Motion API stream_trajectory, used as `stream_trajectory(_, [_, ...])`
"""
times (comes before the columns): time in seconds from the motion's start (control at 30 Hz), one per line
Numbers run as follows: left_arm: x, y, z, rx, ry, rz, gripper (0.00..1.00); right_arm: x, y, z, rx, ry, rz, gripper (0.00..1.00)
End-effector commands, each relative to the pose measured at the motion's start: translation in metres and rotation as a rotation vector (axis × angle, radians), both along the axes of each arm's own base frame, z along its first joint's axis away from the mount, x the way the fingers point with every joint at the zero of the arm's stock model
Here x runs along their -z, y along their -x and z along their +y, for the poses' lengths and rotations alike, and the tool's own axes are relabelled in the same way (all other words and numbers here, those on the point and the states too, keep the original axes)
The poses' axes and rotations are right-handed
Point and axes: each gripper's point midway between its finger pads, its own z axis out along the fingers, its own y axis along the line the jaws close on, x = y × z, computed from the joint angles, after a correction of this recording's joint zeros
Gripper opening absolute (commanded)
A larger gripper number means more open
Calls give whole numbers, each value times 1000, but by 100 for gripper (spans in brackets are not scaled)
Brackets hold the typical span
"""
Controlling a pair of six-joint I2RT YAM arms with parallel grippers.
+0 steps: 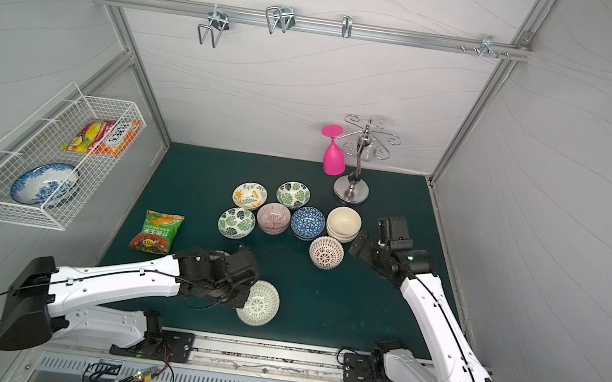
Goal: Stack the bowls
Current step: Pick up the bowl from the center of the board, then place the bowl on the bowl.
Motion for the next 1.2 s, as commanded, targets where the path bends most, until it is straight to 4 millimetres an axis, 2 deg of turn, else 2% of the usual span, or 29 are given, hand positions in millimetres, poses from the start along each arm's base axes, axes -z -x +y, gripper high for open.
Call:
stream_trajectory(0.0, [-28,-19,-43,59,137,-25,0,-3,6,0,-4,-13,4,99])
stream_trajectory(0.17, [-54,-60,-75,38,276,2,0,-12,6,-4,3,2,-11,99])
stream_trajectory(0.27, [-73,-83,-93,66,285,-23,0,-17,8,-7,10,8,-29,99])
stream_trajectory(0.37, [-85,-97,-112,103,279,-23,0,-19,11,-9,13,15,-36,99])
stream_trajectory(0.77, [-67,-147,-154,79,204,-11,0,-23,17,-14,7,36,-47,99])
stream_trajectory(0.9, [-63,-163,-158,59,182,-48,0,-25,20,-15,1,40,-54,99])
stream_trajectory(1.17, [-43,-178,-171,52,188,-39,0,-25,22,-17,-3,48,-57,99])
